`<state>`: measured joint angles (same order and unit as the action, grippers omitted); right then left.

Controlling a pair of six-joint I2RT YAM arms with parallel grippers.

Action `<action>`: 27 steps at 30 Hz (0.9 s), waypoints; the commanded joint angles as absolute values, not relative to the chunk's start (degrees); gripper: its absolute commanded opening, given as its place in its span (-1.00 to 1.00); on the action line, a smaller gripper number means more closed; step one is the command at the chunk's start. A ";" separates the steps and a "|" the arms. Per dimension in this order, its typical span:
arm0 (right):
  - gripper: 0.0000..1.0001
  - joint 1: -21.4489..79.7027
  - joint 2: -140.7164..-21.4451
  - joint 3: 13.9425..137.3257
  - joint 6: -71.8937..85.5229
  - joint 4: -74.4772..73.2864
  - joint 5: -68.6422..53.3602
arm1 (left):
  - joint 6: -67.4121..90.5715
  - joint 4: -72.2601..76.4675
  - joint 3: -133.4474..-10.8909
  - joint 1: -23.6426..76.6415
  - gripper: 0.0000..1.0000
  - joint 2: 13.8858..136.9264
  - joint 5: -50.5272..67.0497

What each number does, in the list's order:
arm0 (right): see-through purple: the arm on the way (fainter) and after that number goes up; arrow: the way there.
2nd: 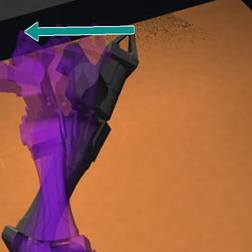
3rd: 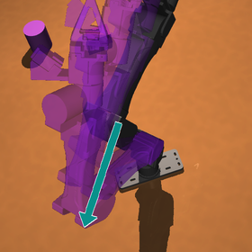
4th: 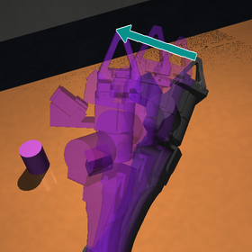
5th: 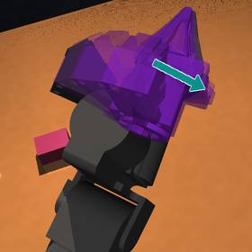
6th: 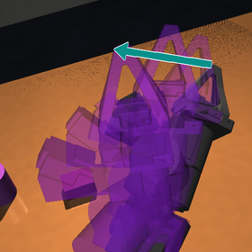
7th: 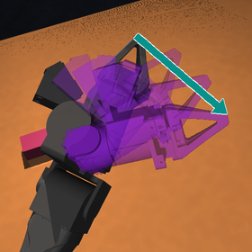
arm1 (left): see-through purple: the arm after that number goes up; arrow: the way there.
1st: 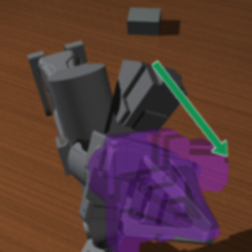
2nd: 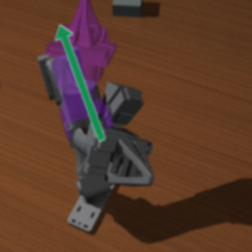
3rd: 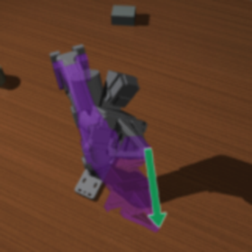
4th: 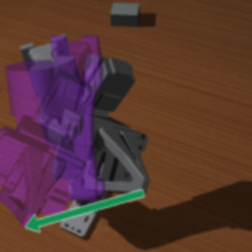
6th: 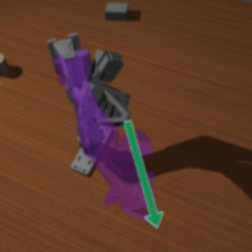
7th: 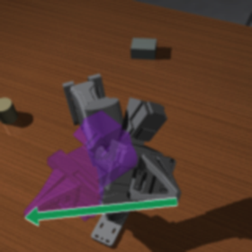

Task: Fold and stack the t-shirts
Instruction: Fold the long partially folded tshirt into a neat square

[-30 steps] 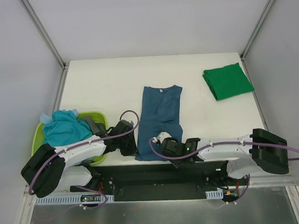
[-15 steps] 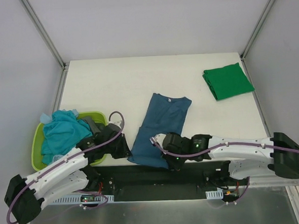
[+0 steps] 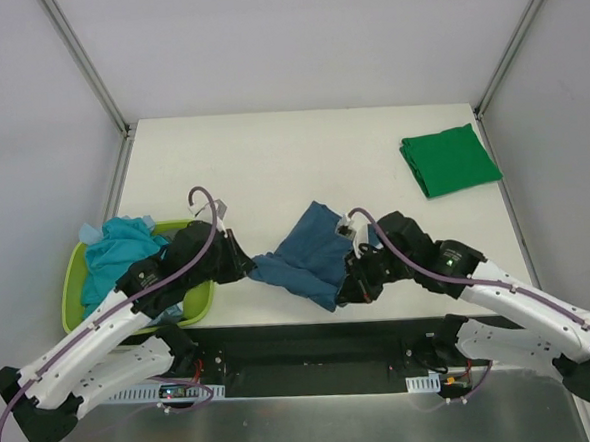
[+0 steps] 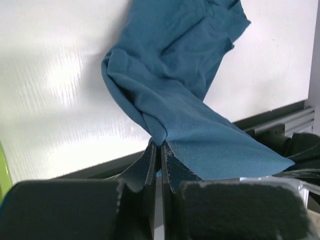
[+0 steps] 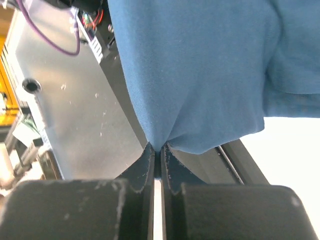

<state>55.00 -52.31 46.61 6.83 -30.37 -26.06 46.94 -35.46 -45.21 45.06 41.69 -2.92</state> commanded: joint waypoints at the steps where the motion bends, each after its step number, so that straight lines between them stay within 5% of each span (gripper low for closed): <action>1: -0.99 46.69 -49.22 45.62 8.00 -34.01 -31.99 | 42.81 -32.44 -51.23 45.18 -1.00 49.29 -11.33; 8: -0.99 31.31 -49.22 44.56 8.35 -34.36 -33.48 | 36.92 -29.00 -64.32 44.30 -1.00 67.12 -16.43; 27: -0.96 6.25 -68.98 42.27 8.26 -19.08 -37.00 | 28.48 -28.74 -99.39 35.33 -1.00 112.13 1.22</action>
